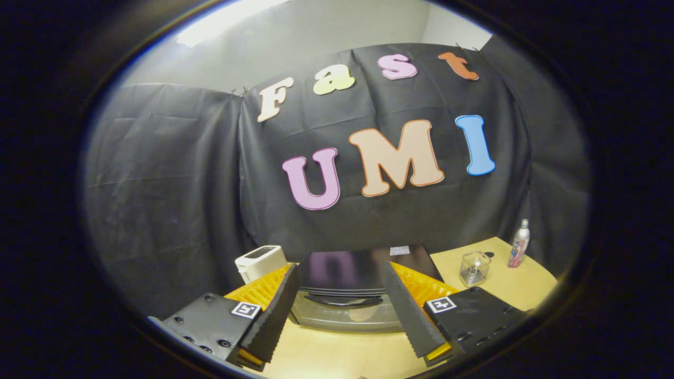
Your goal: Open the toaster oven, put the food inside, and close the toaster oven door.
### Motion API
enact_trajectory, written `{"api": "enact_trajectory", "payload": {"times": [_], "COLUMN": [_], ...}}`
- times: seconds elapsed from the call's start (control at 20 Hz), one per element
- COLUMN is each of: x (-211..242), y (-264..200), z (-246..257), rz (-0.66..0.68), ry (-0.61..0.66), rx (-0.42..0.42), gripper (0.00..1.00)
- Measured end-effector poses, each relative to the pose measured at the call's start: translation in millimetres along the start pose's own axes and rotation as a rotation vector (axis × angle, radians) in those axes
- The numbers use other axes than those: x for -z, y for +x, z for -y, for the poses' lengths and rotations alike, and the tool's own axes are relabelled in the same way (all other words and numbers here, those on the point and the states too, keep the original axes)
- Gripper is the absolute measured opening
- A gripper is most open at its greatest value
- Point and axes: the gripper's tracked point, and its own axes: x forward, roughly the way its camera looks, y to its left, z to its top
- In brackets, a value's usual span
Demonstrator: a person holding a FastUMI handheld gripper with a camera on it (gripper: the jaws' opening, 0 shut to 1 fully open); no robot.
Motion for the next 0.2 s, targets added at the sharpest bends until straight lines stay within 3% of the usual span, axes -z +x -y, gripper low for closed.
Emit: {"api": "enact_trajectory", "payload": {"times": [0.2], "x": [-5.1], "y": [-3.4], "z": [4.4], "rz": [0.010], "ry": [-0.012], "rx": [0.008], "gripper": [0.98]}}
